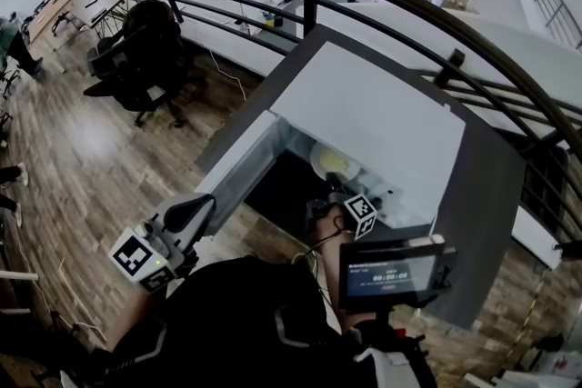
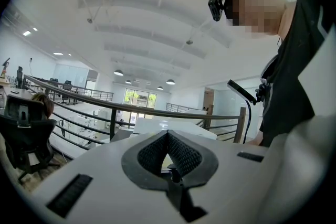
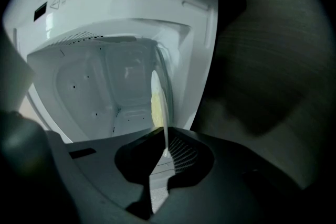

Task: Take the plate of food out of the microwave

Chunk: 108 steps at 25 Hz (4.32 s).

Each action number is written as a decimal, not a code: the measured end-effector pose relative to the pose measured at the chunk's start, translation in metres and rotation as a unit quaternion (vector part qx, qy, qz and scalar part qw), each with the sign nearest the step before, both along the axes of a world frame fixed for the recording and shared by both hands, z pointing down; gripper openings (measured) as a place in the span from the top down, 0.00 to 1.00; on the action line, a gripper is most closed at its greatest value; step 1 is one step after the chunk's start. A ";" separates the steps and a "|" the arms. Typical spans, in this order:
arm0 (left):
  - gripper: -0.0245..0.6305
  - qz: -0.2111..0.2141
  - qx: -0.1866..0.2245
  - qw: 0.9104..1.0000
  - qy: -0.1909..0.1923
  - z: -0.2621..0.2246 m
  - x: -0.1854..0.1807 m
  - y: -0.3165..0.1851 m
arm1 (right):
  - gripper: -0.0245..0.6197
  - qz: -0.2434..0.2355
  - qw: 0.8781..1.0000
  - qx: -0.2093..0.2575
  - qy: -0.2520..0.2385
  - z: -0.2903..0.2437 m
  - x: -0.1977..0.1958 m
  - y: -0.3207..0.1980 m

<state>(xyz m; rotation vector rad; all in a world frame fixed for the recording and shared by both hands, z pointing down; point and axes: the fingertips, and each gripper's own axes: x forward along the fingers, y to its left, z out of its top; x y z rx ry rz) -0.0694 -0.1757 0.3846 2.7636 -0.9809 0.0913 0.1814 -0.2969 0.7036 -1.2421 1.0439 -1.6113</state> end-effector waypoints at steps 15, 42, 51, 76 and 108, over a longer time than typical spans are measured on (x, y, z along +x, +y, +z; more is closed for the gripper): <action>0.96 0.011 0.003 1.000 0.008 0.001 0.000 0.012 | 0.93 -0.022 0.999 0.013 0.025 -0.003 0.000 0.020; 0.96 0.102 -0.009 0.994 0.032 0.008 0.026 0.025 | 0.93 -0.067 0.995 0.078 0.006 -0.087 -0.033 0.092; 0.96 0.124 -0.012 0.991 0.041 0.009 0.033 0.027 | 0.93 -0.076 0.993 0.089 -0.007 -0.117 -0.046 0.118; 0.96 0.178 -0.016 0.982 0.054 0.011 0.057 0.029 | 0.93 -0.128 0.980 0.150 0.013 -0.198 -0.069 0.166; 0.96 0.190 -0.026 0.980 0.052 0.014 0.064 0.016 | 0.94 -0.141 0.975 0.173 0.020 -0.214 -0.070 0.171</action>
